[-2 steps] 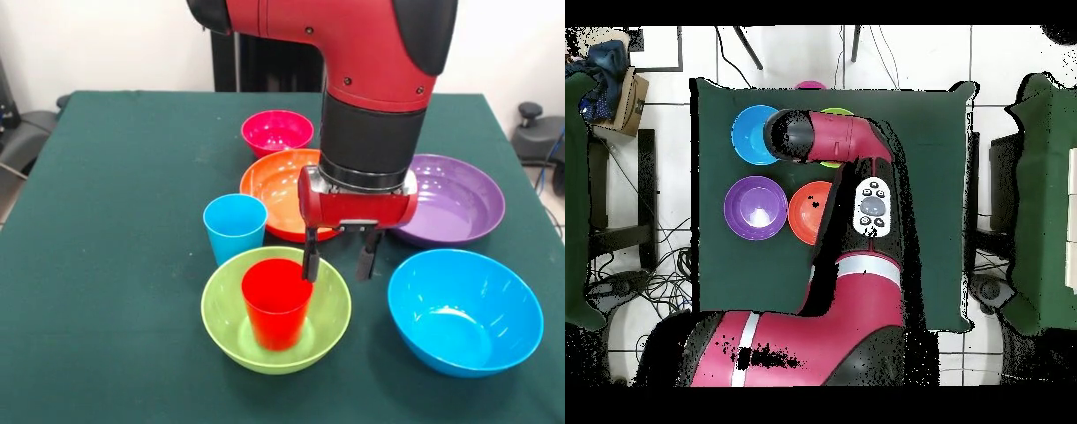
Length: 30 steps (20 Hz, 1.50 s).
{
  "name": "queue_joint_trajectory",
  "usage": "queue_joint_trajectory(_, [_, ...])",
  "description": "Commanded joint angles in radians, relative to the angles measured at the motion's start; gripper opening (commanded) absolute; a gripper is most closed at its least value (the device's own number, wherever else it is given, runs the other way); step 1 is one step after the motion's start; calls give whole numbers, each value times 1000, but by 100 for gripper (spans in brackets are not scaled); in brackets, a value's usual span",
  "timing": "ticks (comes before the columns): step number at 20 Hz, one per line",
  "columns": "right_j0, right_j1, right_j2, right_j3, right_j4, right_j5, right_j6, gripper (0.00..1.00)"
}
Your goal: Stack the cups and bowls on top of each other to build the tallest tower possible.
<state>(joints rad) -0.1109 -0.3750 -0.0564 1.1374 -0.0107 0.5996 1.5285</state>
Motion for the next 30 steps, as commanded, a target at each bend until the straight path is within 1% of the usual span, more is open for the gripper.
queue_joint_trajectory(1, [20,-62,67,65,-5,91,72,100])
queue_joint_trajectory(3, [20,-82,73,74,6,117,73,100])
queue_joint_trajectory(6, [18,-104,83,89,16,132,72,100])
queue_joint_trajectory(8, [20,-106,84,91,18,134,76,100])
queue_joint_trajectory(11, [39,-95,69,68,24,165,104,100])
queue_joint_trajectory(17, [67,-79,61,56,43,186,146,100])
queue_joint_trajectory(22, [71,-74,66,76,48,124,146,100])
queue_joint_trajectory(25, [76,-62,69,71,56,73,164,100])
queue_joint_trajectory(28, [87,-33,46,46,37,47,167,100])
queue_joint_trajectory(30, [86,-20,41,46,24,28,155,100])
